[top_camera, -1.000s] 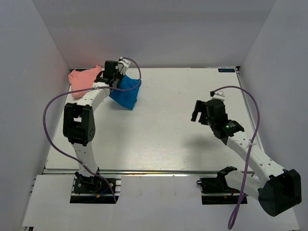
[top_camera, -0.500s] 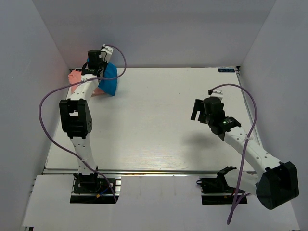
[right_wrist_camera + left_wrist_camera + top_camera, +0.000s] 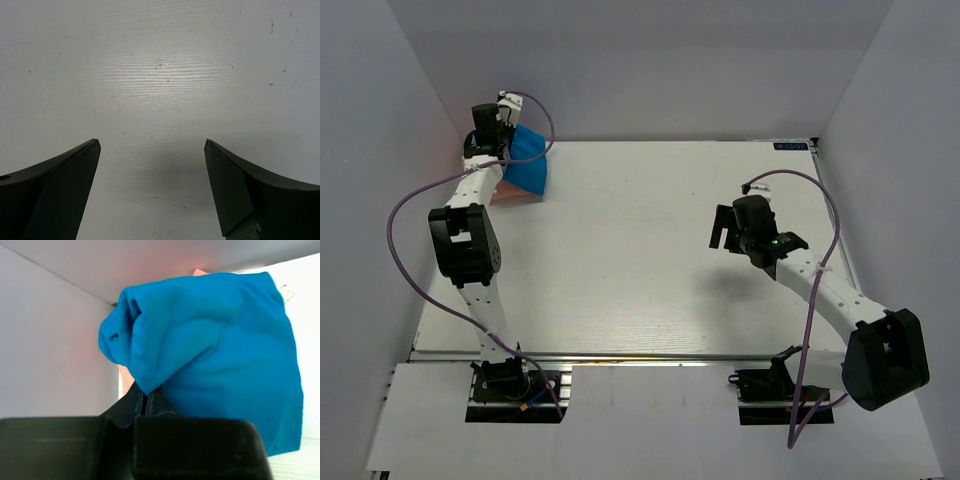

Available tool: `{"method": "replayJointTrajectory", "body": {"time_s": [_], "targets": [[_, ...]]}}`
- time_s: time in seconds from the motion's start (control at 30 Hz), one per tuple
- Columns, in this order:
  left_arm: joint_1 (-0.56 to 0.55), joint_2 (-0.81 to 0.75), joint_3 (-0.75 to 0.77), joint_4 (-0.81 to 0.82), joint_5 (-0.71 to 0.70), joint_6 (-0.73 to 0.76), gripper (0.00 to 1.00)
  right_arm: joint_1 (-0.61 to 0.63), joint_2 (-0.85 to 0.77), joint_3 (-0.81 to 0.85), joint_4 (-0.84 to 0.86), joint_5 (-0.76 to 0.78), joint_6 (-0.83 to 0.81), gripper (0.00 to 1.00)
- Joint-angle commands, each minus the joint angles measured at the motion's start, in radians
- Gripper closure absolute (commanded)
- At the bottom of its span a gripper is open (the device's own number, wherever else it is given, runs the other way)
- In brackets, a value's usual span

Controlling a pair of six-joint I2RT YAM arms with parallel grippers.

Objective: Fold and stack the t-shirts
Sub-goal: Put the neatly folded tshirt into the corner of the board with the left arm

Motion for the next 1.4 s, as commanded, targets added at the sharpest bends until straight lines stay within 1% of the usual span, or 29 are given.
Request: {"method": "replayJointTrajectory", "body": {"time_s": [0.0, 0.17, 0.33, 0.43, 0.5, 0.57, 0.6, 0.63, 0.7, 0.73, 0.8, 0.83, 0.93, 0.97, 1.0, 1.07, 1.13, 1.17, 1.2, 1.23, 1.27, 1.3, 1.37], "targets": [[0.038, -0.017, 0.035, 0.076, 0.021, -0.021, 1.00, -0.002, 0.022, 0.055, 0.038, -0.015, -0.014, 0.10], [0.076, 0.017, 0.035, 0.086, 0.036, -0.021, 1.00, -0.002, 0.063, 0.079, 0.038, -0.024, -0.022, 0.10], [0.116, 0.079, 0.026, 0.124, 0.048, -0.068, 1.00, -0.002, 0.116, 0.110, 0.029, -0.058, -0.033, 0.10], [0.138, 0.116, 0.095, 0.086, 0.010, -0.120, 1.00, 0.000, 0.143, 0.124, 0.026, -0.073, -0.039, 0.10], [0.147, 0.136, 0.119, 0.063, 0.001, -0.130, 1.00, 0.000, 0.154, 0.132, 0.026, -0.082, -0.037, 0.10], [0.147, 0.136, 0.119, 0.054, -0.048, -0.165, 0.84, -0.002, 0.166, 0.136, 0.025, -0.082, -0.040, 0.10], [0.156, 0.145, 0.119, 0.054, -0.074, -0.180, 0.74, -0.002, 0.171, 0.145, 0.026, -0.082, -0.043, 0.10], [0.156, 0.145, 0.119, 0.044, -0.126, -0.214, 0.62, 0.001, 0.175, 0.145, 0.026, -0.088, -0.043, 0.10], [0.156, 0.164, 0.171, 0.014, -0.177, -0.252, 0.52, 0.001, 0.180, 0.155, 0.028, -0.093, -0.043, 0.10], [0.165, 0.193, 0.199, -0.047, -0.218, -0.289, 0.35, 0.000, 0.188, 0.153, 0.023, -0.099, -0.045, 0.10], [0.165, 0.225, 0.288, -0.112, -0.261, -0.327, 0.09, 0.001, 0.194, 0.164, 0.019, -0.101, -0.046, 0.10], [0.174, 0.256, 0.314, -0.171, -0.315, -0.367, 0.00, 0.000, 0.192, 0.167, 0.020, -0.105, -0.046, 0.10], [0.174, 0.279, 0.386, -0.242, -0.352, -0.418, 0.00, 0.003, 0.191, 0.165, 0.020, -0.115, -0.043, 0.10], [0.174, 0.288, 0.395, -0.276, -0.352, -0.447, 0.00, 0.001, 0.192, 0.167, 0.020, -0.122, -0.043, 0.10], [0.174, 0.288, 0.396, -0.285, -0.381, -0.470, 0.00, 0.001, 0.189, 0.164, 0.020, -0.125, -0.045, 0.10], [0.174, 0.264, 0.382, -0.307, -0.369, -0.514, 0.00, 0.003, 0.186, 0.164, 0.023, -0.142, -0.043, 0.10], [0.174, 0.190, 0.331, -0.284, -0.318, -0.570, 0.00, 0.000, 0.183, 0.165, 0.026, -0.147, -0.045, 0.10], [0.174, 0.155, 0.257, -0.261, -0.295, -0.580, 0.00, 0.003, 0.185, 0.162, 0.025, -0.150, -0.045, 0.10], [0.174, 0.120, 0.215, -0.197, -0.256, -0.605, 0.00, 0.001, 0.185, 0.162, 0.032, -0.151, -0.042, 0.10], [0.174, 0.083, 0.177, -0.169, -0.239, -0.620, 0.00, 0.003, 0.185, 0.158, 0.029, -0.151, -0.042, 0.10], [0.174, 0.014, 0.105, -0.145, -0.225, -0.640, 0.00, 0.001, 0.185, 0.156, 0.034, -0.158, -0.042, 0.10], [0.174, -0.020, 0.071, -0.093, -0.212, -0.666, 0.00, 0.001, 0.185, 0.155, 0.037, -0.159, -0.042, 0.10], [0.174, -0.103, -0.010, -0.049, -0.212, -0.695, 0.00, 0.000, 0.186, 0.152, 0.042, -0.167, -0.042, 0.10]]}}
